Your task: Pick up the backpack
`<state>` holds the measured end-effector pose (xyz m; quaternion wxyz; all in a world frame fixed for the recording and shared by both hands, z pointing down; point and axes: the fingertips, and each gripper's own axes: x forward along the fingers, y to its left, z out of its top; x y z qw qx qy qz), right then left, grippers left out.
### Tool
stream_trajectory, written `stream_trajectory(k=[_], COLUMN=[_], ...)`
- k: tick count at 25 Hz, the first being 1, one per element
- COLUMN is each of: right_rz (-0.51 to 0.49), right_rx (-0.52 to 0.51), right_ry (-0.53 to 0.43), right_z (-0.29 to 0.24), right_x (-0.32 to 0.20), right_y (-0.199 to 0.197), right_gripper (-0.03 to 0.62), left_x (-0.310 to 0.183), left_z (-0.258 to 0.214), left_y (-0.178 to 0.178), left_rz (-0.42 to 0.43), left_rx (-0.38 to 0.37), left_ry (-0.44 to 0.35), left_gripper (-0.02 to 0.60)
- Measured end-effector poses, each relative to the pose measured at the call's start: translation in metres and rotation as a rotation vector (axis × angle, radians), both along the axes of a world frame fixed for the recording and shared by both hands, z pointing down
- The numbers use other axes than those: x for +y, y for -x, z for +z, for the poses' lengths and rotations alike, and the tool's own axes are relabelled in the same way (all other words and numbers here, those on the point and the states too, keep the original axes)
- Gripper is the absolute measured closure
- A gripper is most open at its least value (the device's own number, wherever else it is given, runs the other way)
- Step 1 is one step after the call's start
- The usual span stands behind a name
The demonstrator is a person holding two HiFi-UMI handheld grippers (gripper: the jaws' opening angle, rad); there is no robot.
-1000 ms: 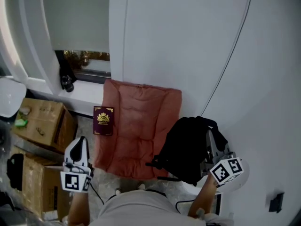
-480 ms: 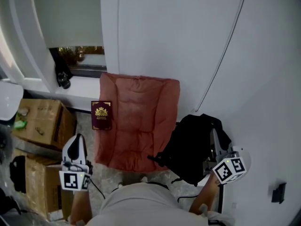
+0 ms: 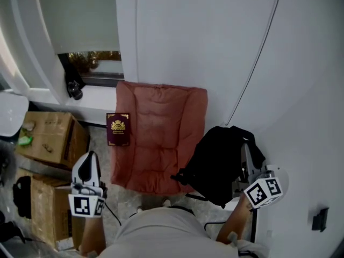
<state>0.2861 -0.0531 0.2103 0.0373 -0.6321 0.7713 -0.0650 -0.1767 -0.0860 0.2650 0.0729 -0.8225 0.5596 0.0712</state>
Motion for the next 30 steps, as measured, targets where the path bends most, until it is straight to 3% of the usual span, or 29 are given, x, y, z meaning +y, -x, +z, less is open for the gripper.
stream_trajectory(k=[8, 20, 30], right_rz=[-0.054, -0.098, -0.104], right_rx=[0.025, -0.015, 0.027], right_ry=[-0.008, -0.01, -0.006], right_z=[-0.01, -0.007, -0.006], right_x=[-0.009, -0.017, -0.017], right_y=[0.017, 0.023, 0.027], right_gripper=[0.562, 0.562, 0.562], left_x=[0.013, 0.027, 0.032], left_z=[0.002, 0.003, 0.003], left_y=[0.009, 0.017, 0.02], left_rz=[-0.032, -0.077, -0.093], left_rx=[0.005, 0.0, 0.006], left_ry=[0.01, 0.016, 0.017], left_gripper=[0.565, 0.565, 0.565])
